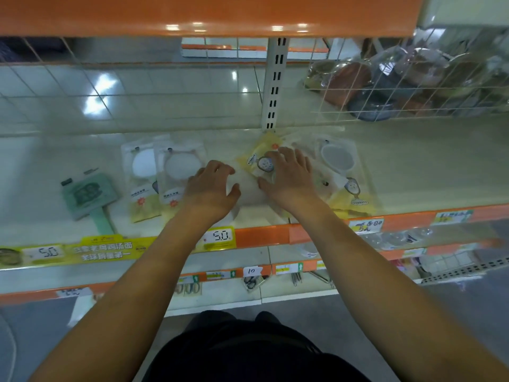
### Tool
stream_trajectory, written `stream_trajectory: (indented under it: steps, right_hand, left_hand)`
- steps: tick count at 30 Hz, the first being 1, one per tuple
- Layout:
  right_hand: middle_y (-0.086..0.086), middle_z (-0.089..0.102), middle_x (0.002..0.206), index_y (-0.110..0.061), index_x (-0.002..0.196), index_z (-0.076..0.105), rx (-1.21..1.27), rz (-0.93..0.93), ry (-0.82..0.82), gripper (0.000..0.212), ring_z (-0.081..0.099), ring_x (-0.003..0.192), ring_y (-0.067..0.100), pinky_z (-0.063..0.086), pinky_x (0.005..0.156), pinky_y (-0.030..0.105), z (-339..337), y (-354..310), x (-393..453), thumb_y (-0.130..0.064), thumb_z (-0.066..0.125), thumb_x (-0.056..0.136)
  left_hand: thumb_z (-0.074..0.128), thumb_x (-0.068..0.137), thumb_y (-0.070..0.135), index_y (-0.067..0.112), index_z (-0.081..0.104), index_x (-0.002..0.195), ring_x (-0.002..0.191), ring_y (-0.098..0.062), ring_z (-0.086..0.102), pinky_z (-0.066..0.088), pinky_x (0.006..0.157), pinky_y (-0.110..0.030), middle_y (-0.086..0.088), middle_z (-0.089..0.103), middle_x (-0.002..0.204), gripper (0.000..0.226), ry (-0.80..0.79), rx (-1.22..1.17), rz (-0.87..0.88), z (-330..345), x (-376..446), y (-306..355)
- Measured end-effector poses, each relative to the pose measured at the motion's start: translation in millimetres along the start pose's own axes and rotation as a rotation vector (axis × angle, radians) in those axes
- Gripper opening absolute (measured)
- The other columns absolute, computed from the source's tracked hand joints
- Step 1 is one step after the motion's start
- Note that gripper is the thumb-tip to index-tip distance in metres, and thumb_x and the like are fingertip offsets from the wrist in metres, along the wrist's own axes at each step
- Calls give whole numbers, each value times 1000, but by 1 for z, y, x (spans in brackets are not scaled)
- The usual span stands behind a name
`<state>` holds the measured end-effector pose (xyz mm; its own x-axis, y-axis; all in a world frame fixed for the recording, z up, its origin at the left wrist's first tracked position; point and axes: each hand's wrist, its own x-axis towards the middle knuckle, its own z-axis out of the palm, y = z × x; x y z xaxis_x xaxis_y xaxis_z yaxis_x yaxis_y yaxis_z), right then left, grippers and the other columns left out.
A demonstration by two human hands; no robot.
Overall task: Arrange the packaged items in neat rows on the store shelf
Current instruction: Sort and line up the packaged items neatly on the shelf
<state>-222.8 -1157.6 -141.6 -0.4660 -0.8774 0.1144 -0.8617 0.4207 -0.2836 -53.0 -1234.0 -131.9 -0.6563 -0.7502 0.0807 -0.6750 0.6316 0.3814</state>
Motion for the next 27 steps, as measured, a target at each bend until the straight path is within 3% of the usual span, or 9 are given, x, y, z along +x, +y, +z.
stream_trajectory:
  steps: [6,10,16,27]
  right_hand:
    - [5,36,149,-26,140,43,65,-78,-64,59,23,142,34,19,116,46,12,-36,7,-46,59,87]
    - [4,34,149,-28,141,42,98,-126,-100,58,23,142,33,21,115,46,23,-67,5,-47,58,88]
    - [2,35,148,-27,140,44,138,-166,-135,55,27,139,31,24,111,42,33,-122,0,-39,58,88]
    - [1,39,146,-26,138,46,116,-111,-125,55,30,138,28,27,111,42,57,-208,-16,-44,58,88]
  left_hand:
    - [58,86,32,14,60,118,105,-30,56,47,84,-40,-6,55,121,36,91,-23,-83,-14,-27,-28]
    - [47,78,39,11,62,113,99,-35,58,49,78,-42,-10,57,116,47,112,21,-119,-28,-45,-49]
    - [60,85,31,11,62,115,100,-36,58,50,81,-46,-10,57,117,35,157,52,-164,-48,-68,-94]
    - [60,86,29,13,60,117,107,-34,57,47,84,-44,-10,57,121,35,119,30,-121,-75,-91,-175]
